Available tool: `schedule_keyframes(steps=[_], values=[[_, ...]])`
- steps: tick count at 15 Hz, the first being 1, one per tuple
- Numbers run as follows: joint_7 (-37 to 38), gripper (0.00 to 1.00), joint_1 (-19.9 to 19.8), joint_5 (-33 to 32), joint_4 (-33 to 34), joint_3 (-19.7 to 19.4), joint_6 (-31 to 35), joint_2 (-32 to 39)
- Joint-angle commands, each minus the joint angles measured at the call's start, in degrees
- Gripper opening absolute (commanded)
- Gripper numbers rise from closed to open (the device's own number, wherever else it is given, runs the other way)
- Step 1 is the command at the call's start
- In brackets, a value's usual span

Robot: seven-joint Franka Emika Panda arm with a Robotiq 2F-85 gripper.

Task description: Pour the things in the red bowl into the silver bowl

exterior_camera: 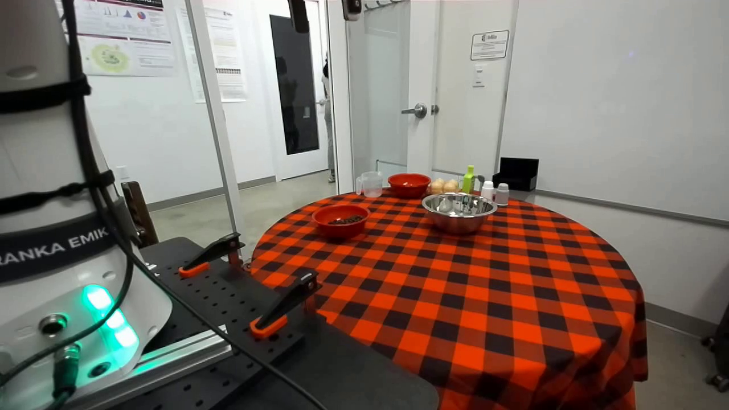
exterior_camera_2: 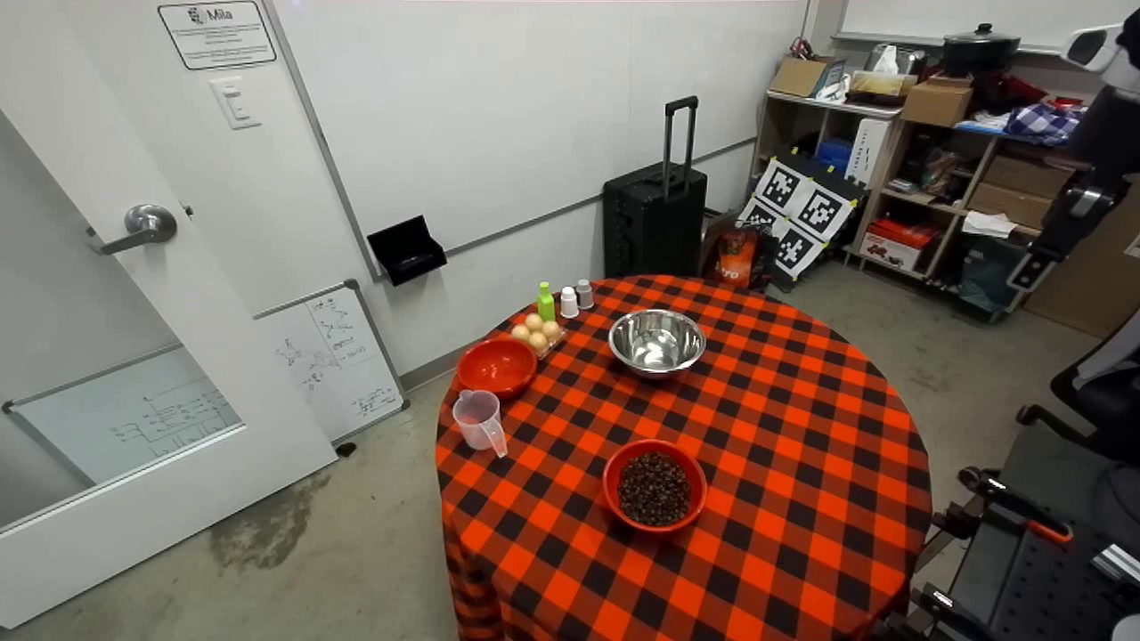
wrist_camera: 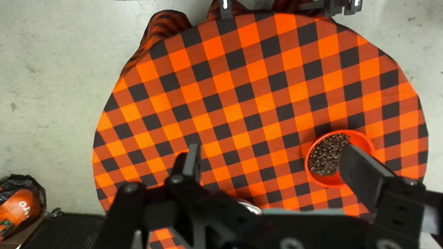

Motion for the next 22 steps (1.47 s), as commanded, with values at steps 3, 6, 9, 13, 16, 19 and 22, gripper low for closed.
schedule_keyframes(steps=[3, 6, 9, 13, 16, 19, 22], values=[[2.04, 1.00, 4.56, 1.52, 2.94, 4.29, 3.07, 11.81], [2.13, 1.00, 7.51, 3.25, 4.83, 6.23, 6.96, 19.22], [0.78, 1.00, 10.25, 4.09, 7.18, 7.99, 10.72, 27.35], [0.00, 1.00, 11.49, 2.97, 11.65, 9.77, 12.88, 38.83], [5.98, 1.00, 10.36, 3.15, 15.83, 10.67, 12.93, 46.76], [12.39, 1.00, 10.09, 5.94, 19.63, 10.39, 13.73, 53.20], [17.19, 1.00, 10.01, 12.06, 22.69, 10.27, 15.86, 58.93]])
